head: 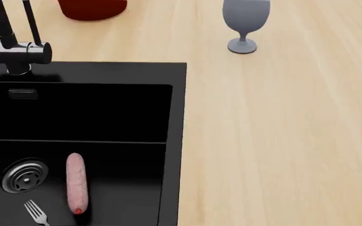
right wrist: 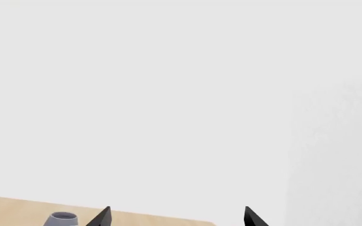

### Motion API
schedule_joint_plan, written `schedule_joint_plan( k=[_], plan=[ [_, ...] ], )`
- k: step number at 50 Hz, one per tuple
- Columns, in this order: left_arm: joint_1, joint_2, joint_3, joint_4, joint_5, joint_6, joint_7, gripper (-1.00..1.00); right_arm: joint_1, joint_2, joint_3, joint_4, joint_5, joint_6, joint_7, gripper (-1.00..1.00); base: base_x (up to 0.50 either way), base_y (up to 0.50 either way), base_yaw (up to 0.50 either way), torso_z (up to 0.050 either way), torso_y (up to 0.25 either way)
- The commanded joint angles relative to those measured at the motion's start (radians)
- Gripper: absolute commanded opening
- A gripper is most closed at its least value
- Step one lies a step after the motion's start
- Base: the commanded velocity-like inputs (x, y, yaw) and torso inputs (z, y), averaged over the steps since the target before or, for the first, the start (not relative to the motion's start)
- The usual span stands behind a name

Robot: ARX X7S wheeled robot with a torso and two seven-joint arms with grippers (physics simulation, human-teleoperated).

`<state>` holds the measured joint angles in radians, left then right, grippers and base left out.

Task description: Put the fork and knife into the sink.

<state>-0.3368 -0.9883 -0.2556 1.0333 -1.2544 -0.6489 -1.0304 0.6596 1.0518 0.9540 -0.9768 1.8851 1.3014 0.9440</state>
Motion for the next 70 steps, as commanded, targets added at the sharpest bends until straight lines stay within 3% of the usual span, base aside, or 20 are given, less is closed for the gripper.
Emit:
schedule_joint_plan(
  k=[1,14,25,70],
  plan=[
    [0.046,-0.045,0.036,-0.003,0.070,0.108,0.009,1.00,0.004,0.000,0.013,0.000,-0.003,-0.022,-0.012,1.00,0.00,0.50,0.00,0.000,0.000],
    [0.064,-0.056,0.042,-0.004,0.081,0.136,0.003,1.00,0.013,0.026,-0.023,0.002,0.009,-0.055,0.014,1.00,0.00,0.50,0.00,0.000,0.000],
    [0.032,-0.075,0.079,0.000,0.071,0.142,-0.020,1.00,-0.014,0.002,0.041,-0.004,0.034,-0.027,0.008,1.00,0.00,0.50,0.00,0.000,0.000],
    [0.069,-0.118,0.103,-0.008,0.087,0.210,-0.051,1.00,-0.028,0.011,0.061,-0.011,0.072,-0.024,0.021,1.00,0.00,0.48,0.00,0.000,0.000]
  ],
)
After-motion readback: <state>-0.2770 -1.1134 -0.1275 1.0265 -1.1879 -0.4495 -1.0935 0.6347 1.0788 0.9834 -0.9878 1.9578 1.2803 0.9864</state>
